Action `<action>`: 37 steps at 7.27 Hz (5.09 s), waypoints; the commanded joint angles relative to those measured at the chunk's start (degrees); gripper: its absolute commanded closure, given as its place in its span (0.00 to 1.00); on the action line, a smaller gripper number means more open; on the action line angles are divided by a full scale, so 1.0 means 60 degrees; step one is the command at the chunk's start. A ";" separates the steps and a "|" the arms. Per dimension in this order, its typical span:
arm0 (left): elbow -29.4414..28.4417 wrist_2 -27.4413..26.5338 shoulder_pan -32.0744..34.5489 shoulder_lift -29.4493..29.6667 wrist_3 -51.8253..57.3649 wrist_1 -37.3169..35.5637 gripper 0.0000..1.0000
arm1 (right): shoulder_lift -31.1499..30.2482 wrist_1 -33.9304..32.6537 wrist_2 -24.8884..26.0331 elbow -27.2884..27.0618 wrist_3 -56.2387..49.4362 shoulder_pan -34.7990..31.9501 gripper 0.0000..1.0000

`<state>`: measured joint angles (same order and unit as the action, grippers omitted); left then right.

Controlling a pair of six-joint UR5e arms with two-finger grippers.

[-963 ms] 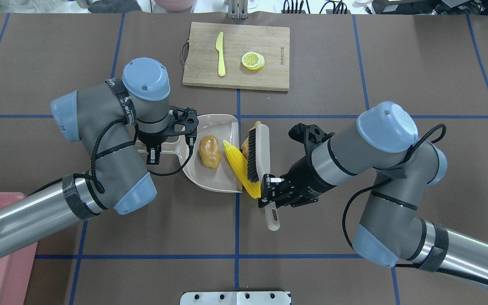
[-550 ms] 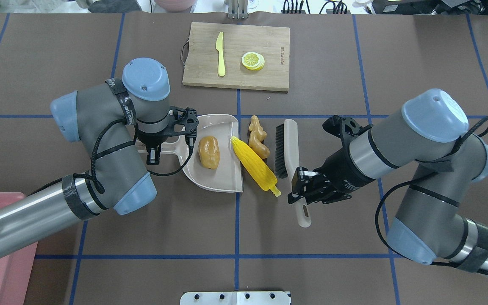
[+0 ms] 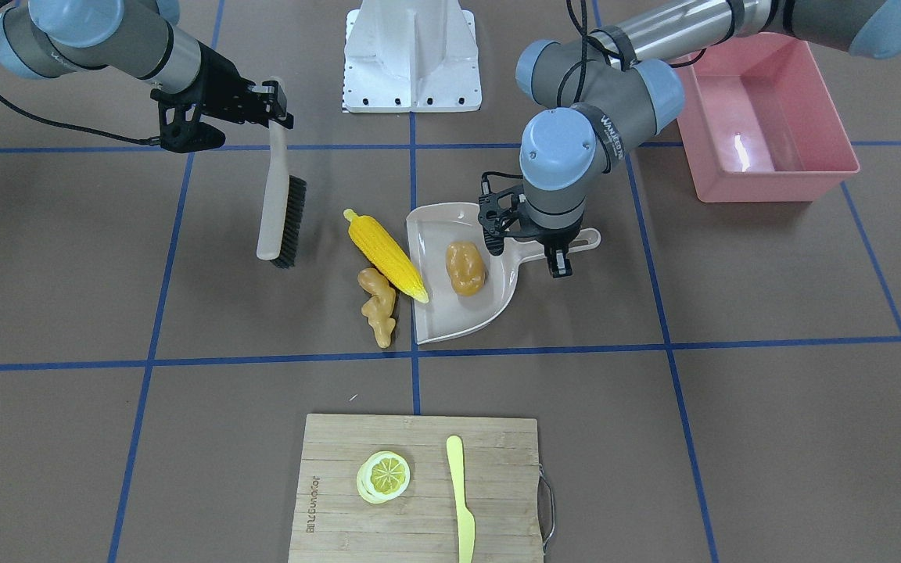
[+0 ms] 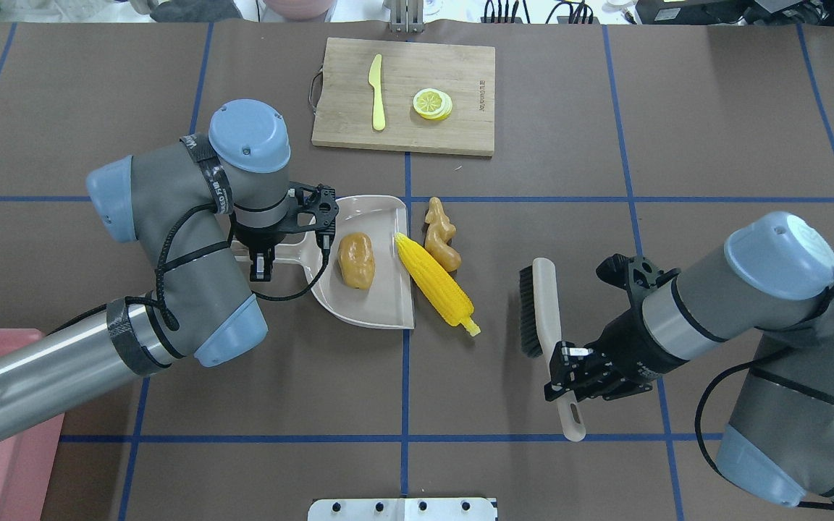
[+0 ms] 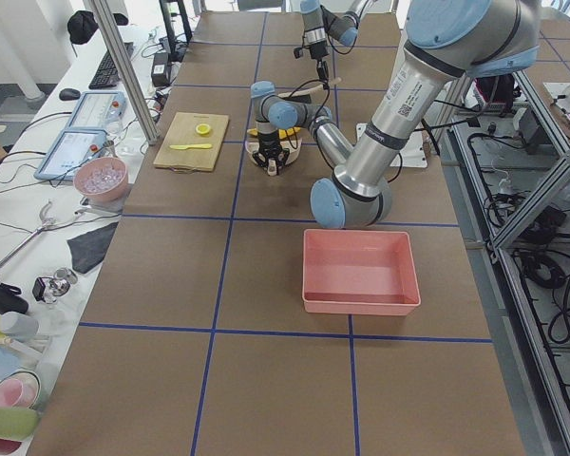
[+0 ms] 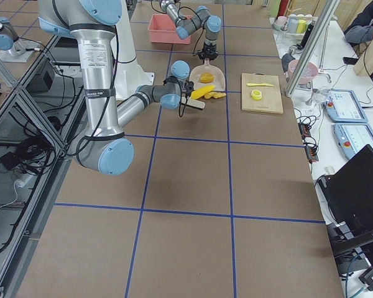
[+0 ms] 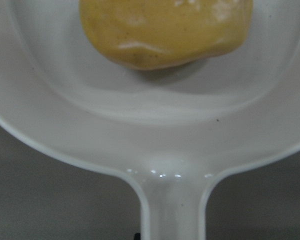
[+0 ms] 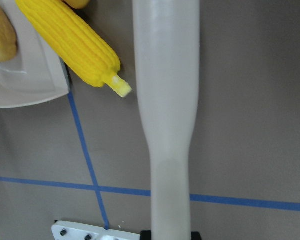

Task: Sweep and dump trash into bin
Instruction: 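Pull the brush back away from the dustpan with the right gripper, then sweep the corn fully into the dustpan with the right brush, then reposition the brush behind the ginger root with the right gripper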

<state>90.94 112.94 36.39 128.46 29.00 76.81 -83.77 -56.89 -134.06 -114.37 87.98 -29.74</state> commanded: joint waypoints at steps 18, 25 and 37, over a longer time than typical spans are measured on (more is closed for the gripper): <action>0.0004 0.0015 0.0029 -0.0490 -0.0015 0.1009 1.00 | 0.4235 -0.1080 0.1410 0.2127 0.0454 0.0958 1.00; 0.0018 0.0000 0.0044 -0.0535 0.0000 0.1143 1.00 | 0.3304 -0.1711 -0.0316 0.1557 -0.0605 -0.1192 1.00; 0.0033 0.0015 0.0088 -0.0462 -0.0015 0.0836 1.00 | 0.2901 -0.1037 -0.0919 0.3592 -0.6329 -0.1635 1.00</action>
<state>91.14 113.03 36.95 125.65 28.93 81.88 -66.89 -64.23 -139.63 -93.51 49.37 -39.86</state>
